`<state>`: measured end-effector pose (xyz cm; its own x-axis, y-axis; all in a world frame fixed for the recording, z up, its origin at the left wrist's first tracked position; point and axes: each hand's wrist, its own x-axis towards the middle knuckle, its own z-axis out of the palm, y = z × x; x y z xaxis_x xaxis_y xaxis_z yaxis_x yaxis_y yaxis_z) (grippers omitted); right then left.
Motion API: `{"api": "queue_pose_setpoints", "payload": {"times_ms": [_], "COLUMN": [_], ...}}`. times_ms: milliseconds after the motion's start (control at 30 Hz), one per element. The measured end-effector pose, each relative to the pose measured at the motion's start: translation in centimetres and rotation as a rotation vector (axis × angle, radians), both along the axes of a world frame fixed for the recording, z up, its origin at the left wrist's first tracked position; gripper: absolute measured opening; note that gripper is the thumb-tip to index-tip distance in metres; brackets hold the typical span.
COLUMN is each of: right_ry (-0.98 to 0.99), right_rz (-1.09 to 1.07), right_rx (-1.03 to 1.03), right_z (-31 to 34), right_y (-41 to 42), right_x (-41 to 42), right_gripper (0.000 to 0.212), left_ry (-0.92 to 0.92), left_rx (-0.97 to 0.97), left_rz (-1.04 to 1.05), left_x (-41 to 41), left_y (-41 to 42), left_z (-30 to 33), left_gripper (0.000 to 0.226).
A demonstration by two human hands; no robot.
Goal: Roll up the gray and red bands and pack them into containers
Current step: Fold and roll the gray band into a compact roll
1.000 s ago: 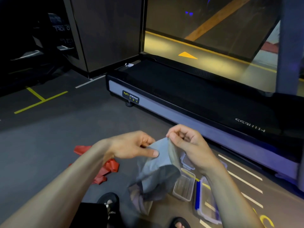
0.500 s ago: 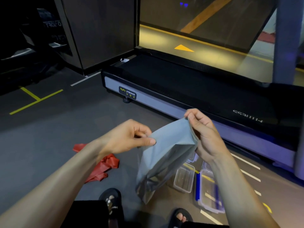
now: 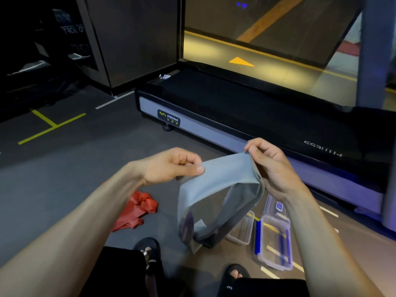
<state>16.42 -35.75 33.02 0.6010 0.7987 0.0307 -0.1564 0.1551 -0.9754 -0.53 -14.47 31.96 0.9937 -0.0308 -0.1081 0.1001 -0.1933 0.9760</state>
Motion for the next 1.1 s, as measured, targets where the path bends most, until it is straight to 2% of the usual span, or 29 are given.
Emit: {"api": "queue_pose_setpoints", "payload": {"times_ms": [167, 267, 367, 433, 500, 567, 667, 733, 800, 900, 933, 1033, 1100], "right_ry": [-0.015, 0.012, 0.086, 0.105, 0.093, -0.020, -0.217, -0.248, -0.307, -0.442, -0.487, -0.555, -0.477], "right_rz": [0.082, 0.110, 0.153, 0.195, 0.236, 0.241, 0.219, 0.233, 0.239, 0.245, 0.255, 0.279, 0.241], "right_rx": [-0.032, 0.016, 0.151, 0.213, 0.238, 0.183, 0.051, 0.016, -0.025, -0.117, -0.148, -0.185, -0.103], "right_z": [-0.8, -0.9, -0.6, 0.0, 0.4, 0.7, 0.4, 0.2, 0.3, 0.3, 0.3, 0.7, 1.3], "right_y": [1.4, 2.1, 2.4, 2.6, 3.2, 3.8, 4.7, 4.9, 4.7, 4.5, 4.5, 4.2, 4.0], "right_x": [-1.3, -2.0, -2.4, -2.9, -3.6, -4.5, -5.4, -5.4, -5.2, -4.7, -4.5, -4.0, -3.8], "right_gripper": [0.008, 0.011, 0.013, 0.010, 0.009, 0.010, 0.011, 0.011, 0.011, 0.009, 0.009, 0.007, 0.008], "left_ry": [-0.068, -0.136, -0.135, -0.109, -0.084, -0.050, -0.073, -0.086, -0.059, -0.001, 0.005, 0.033, 0.048], "left_rx": [-0.387, -0.473, -0.477, -0.460, -0.441, -0.403, -0.287, -0.199, -0.140, -0.058, -0.026, 0.076, 0.129], "left_rz": [-0.021, -0.016, 0.005, 0.010, -0.005, -0.013, -0.006, 0.007, -0.005, 0.011, 0.009, -0.004, -0.024], "left_x": [-0.7, -0.3, 0.1, 0.3, 0.4, 0.2, 0.1, 0.1, -0.2, -0.8, -0.9, -1.0, -1.2], "left_y": [0.5, 0.2, 0.2, 0.2, 0.2, 0.0, 0.0, 0.6, 0.8, 1.0, 1.0, 0.8, 0.7], "left_z": [0.9, 1.2, 1.4, 1.3, 0.9, 0.6, 0.5, 0.4, 0.4, 1.1, 1.2, 1.8, 1.8], "left_gripper": [0.026, 0.035, 0.052, 0.054, 0.041, 0.029, 0.035, 0.045, 0.047, 0.020, 0.019, 0.022, 0.037]}}
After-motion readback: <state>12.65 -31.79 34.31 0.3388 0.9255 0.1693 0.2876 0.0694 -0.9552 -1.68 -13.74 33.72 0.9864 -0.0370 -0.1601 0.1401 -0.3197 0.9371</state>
